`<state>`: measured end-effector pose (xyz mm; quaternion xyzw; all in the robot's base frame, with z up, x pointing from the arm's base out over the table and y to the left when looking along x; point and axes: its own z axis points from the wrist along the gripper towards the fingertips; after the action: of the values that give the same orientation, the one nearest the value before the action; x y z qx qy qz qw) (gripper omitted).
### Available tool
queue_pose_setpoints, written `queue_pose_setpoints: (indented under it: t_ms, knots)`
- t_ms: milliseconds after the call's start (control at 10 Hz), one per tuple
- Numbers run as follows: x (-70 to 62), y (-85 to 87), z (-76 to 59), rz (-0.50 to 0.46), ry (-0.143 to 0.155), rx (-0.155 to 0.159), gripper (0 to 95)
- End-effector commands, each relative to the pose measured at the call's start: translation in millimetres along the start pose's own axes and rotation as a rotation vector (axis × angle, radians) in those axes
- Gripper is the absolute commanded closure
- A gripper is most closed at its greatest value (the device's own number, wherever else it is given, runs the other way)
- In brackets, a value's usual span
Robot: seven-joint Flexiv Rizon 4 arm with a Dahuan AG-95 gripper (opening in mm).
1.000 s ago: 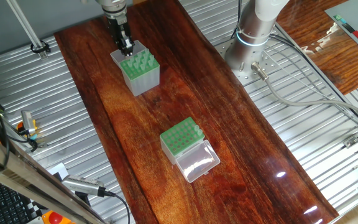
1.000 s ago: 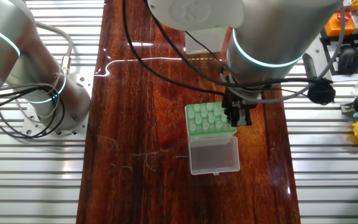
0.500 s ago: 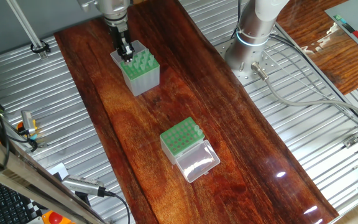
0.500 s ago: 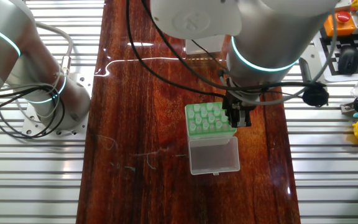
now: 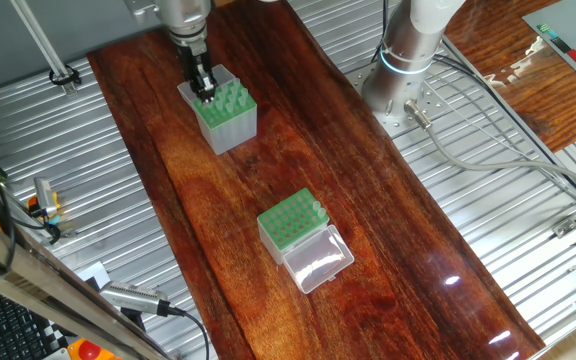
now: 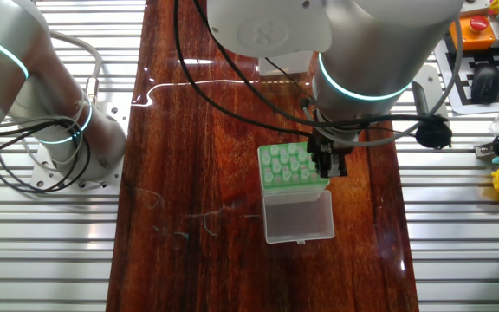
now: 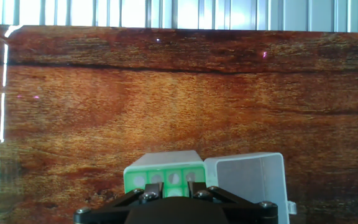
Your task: Transfer all large pipette tips from one holder to another
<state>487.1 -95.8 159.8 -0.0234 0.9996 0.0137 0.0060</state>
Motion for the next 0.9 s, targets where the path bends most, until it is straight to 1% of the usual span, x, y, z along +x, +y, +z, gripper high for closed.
queue_pose_setpoints:
  t_ms: [100,900]
  knots:
    - [0.3,0.7,1.7,0.001,0.0,0.003,76.0]
    - [3.1,0.6,4.9,-0.003,0.011,0.004,76.0]
